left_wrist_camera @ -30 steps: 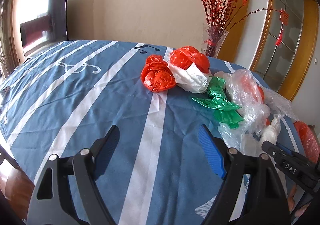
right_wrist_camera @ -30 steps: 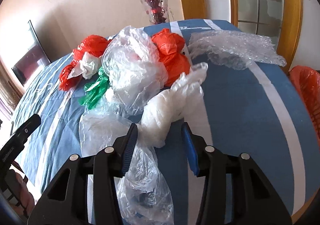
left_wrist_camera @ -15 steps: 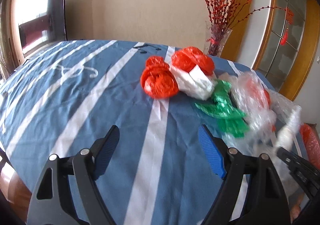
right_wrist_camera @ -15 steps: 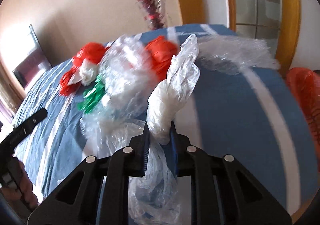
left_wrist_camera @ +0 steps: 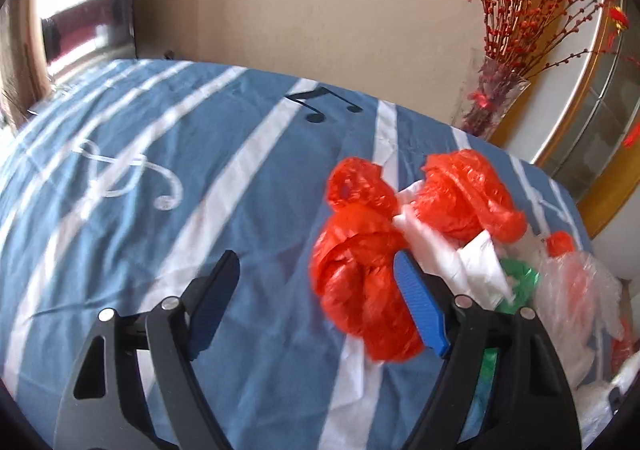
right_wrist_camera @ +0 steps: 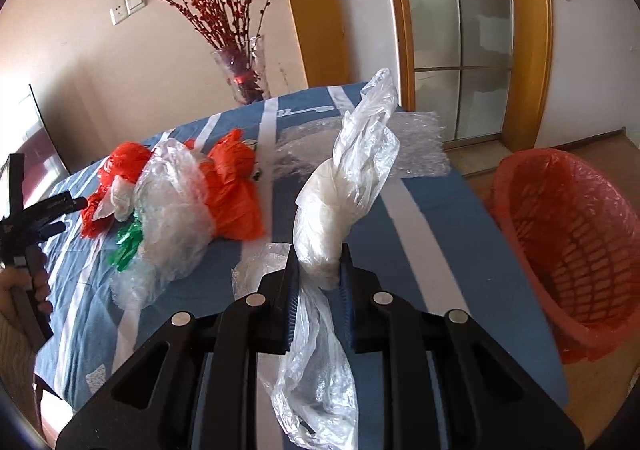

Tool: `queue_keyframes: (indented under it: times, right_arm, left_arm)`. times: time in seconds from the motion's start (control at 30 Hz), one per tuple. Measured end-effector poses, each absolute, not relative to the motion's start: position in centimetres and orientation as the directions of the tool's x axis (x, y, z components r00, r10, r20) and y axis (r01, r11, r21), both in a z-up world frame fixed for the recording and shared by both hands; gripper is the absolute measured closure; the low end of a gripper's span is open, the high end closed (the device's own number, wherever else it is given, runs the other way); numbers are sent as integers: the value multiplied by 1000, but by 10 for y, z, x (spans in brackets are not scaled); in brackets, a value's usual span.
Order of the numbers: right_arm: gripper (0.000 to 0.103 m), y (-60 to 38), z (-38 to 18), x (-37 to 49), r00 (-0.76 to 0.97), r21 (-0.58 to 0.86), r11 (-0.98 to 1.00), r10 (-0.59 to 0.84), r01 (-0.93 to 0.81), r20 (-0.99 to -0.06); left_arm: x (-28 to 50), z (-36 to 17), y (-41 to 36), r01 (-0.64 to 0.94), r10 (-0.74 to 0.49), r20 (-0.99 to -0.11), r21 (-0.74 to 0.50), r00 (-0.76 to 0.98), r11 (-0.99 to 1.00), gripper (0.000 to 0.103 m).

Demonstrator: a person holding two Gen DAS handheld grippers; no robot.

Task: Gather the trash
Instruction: 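Grasp the red bag with the left tool while the right tool holds the clear bag, then carry red bag in left tool while right tool carries clear bag to basket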

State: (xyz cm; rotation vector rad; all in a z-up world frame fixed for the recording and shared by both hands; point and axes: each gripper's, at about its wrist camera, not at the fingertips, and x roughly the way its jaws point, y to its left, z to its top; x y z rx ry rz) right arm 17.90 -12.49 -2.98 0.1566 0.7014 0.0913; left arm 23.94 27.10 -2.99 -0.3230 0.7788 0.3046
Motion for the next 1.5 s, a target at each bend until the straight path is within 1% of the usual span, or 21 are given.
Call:
queue_keyframes:
  times: [0.1,0.23,0.3,0.4,0.43,0.53,0.87,1.0,1.13,1.27,1.5]
  right_arm:
    - [84,-128,-33,183,754,176,984,132,-22,-644]
    - [84,-128,-36,184,748,171,985,133,-26,-650]
    - [84,-128,-37,184,747,165,986,130,-27,-652]
    - [84,-127,-37,184,745,167,986,132,-28,-654]
    - [84,-127,-37,184,745,167,986,132,-29,-654]
    - [84,-128,-35,181,747,167,986,133,-30,-651]
    - [84,-129,-24,172,767,171,985,137,-37,-627]
    - [84,-131,-18,167,779,168,985,133,-36,-612]
    - [84,-136,-11,162,792,159,987,119,-28,-599]
    - [84,-145,-4,156,807,143,990,93,-10,-583]
    - [84,-172,3,150,822,152,988,53,41,-567]
  left_arm:
    - [255,-40,270,-369,127,-751,-163,648,915,26]
    - [265,-53,266,-345,69,-773,-199,631,917,31]
    - [268,-56,261,-325,40,-771,-220,635,920,37]
    - [270,-58,257,-298,-4,-764,-256,645,920,56]
    - [269,-58,256,-285,-24,-760,-272,650,919,64]
    - [264,-55,255,-284,-16,-751,-270,660,920,67]
    - [221,-30,270,-316,75,-722,-205,688,926,67]
    - [204,-10,260,-282,70,-694,-197,717,939,67]
    - [192,10,234,-210,25,-659,-203,751,956,67]
    - [183,28,194,-105,-47,-628,-204,777,973,67]
    - [177,42,121,67,-181,-604,-205,776,976,66]
